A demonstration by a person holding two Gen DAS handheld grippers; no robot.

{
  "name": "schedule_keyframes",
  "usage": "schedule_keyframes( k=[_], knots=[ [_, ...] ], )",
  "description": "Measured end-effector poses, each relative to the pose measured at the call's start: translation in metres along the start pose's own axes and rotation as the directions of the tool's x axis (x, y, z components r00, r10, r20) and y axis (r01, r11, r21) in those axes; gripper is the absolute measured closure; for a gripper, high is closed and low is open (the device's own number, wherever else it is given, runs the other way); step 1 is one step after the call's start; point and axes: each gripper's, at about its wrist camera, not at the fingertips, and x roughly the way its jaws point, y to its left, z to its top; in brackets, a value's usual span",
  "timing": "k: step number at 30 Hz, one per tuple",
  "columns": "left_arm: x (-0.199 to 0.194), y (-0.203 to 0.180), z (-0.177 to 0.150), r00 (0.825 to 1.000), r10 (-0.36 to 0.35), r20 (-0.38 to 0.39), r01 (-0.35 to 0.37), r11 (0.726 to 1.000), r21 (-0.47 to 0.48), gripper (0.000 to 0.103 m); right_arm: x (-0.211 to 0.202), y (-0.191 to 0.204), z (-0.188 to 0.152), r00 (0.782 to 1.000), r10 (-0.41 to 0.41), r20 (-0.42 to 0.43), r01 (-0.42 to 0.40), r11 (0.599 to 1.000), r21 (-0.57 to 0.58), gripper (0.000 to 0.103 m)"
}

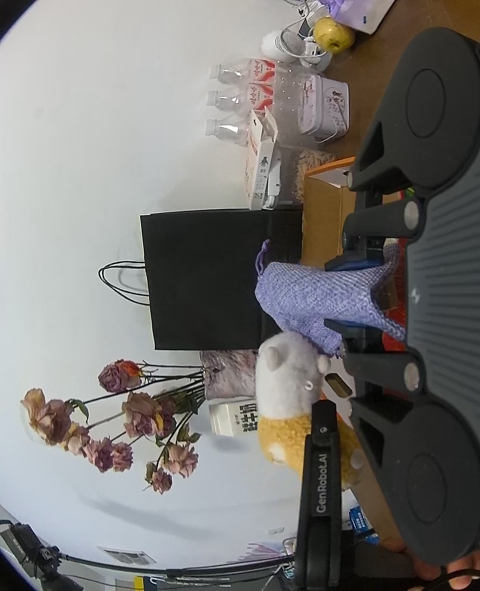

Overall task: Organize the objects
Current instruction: 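Carry the lilac pouch and sheep toy over the red box with both tools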

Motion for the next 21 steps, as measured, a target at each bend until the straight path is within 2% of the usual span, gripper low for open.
schedule_keyframes(
  k=[13,21],
  knots=[
    [0.055,-0.007,0.014,0.999,0.029,-0.039,-0.03,0.999,-0.025,0.054,0.06,-0.02,0.013,0.998,-0.028,-0.053,0.031,0.998,0.047,0.08],
    [0.091,0.0,0.018,0.992,0.079,-0.094,-0.085,0.995,-0.058,0.054,0.097,-0.031,0.008,0.993,-0.052,-0.102,0.059,0.996,0.066,0.08]
  ],
)
